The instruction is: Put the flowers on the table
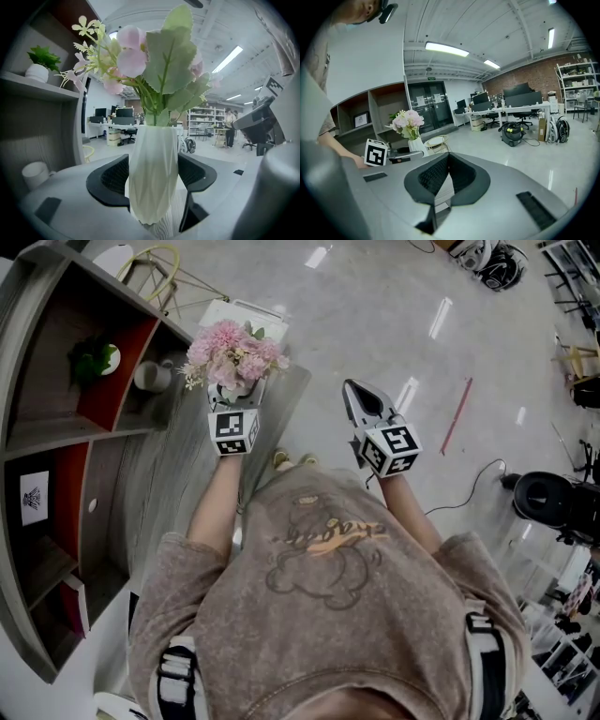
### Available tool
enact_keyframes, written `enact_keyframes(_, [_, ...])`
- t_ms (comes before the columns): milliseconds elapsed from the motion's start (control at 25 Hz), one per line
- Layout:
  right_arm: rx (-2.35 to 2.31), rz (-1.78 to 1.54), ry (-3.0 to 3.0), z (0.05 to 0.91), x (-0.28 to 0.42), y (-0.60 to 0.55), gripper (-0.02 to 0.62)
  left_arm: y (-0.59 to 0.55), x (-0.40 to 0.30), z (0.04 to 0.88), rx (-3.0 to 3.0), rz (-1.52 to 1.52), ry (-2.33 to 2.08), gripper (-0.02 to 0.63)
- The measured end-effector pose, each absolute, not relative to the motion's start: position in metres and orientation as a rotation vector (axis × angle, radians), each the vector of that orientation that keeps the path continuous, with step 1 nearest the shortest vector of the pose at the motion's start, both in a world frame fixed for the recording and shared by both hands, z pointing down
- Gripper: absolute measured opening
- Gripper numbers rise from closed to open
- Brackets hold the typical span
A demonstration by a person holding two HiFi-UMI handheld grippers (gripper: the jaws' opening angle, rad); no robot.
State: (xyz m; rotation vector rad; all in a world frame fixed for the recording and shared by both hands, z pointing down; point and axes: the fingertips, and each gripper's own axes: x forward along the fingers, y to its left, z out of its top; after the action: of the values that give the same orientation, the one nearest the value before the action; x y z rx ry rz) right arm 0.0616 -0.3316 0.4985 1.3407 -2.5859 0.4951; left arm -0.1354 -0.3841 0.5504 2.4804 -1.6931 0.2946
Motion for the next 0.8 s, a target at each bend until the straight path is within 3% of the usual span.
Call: enact_keyframes(800, [1.365, 0.489, -2.583, 0.497, 0.069, -0.311, -0.003, -0.368, -0.135, 0.558, 2.418, 0.310, -1.686, 0.333])
